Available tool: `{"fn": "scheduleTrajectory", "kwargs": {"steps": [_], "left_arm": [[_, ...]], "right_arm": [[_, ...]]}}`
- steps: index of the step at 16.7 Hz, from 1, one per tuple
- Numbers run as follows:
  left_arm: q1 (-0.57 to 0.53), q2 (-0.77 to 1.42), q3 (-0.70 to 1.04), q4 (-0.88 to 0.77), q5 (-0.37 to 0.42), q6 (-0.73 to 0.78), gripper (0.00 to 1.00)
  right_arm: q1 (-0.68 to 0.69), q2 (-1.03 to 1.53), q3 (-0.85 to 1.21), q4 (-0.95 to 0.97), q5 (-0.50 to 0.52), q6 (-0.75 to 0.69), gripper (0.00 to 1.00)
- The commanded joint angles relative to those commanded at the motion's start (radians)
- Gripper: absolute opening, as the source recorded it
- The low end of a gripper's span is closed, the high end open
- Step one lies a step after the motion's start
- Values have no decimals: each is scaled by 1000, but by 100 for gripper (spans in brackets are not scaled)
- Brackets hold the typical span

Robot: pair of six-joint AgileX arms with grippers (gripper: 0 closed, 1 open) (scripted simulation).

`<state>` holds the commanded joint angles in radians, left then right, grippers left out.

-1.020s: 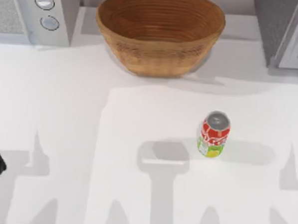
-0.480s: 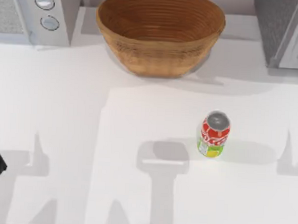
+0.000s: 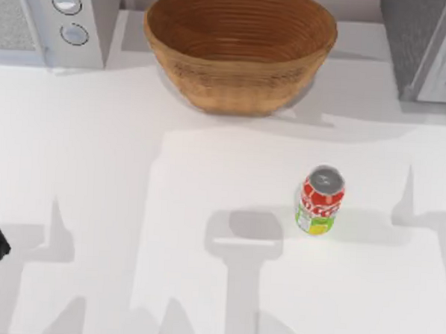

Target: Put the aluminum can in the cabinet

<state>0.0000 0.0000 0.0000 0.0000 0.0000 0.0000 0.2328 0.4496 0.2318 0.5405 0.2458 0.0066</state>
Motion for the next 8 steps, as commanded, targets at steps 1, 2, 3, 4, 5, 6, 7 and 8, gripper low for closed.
{"fn": "scheduleTrajectory", "kwargs": {"steps": [1, 2, 3, 4, 5, 6, 7, 8], "left_arm": [[0, 0, 0, 0, 0, 0, 100], [0, 0, 0, 0, 0, 0, 100], [0, 0, 0, 0, 0, 0, 100], [0, 0, 0, 0, 0, 0, 100], [0, 0, 0, 0, 0, 0, 100], [0, 0, 0, 0, 0, 0, 100], [0, 0, 0, 0, 0, 0, 100], [0, 0, 0, 0, 0, 0, 100]], "right_arm": [[28, 65, 11, 46, 27, 6, 100], [57, 131, 22, 92, 55, 13, 100], [86, 200, 33, 139, 83, 20, 100], [116, 271, 44, 187, 113, 27, 100], [146, 343, 54, 235, 143, 34, 100], [177, 417, 64, 283, 173, 41, 100], [208, 491, 74, 331, 204, 48, 100], [240, 566, 84, 379, 235, 56, 100]]}}
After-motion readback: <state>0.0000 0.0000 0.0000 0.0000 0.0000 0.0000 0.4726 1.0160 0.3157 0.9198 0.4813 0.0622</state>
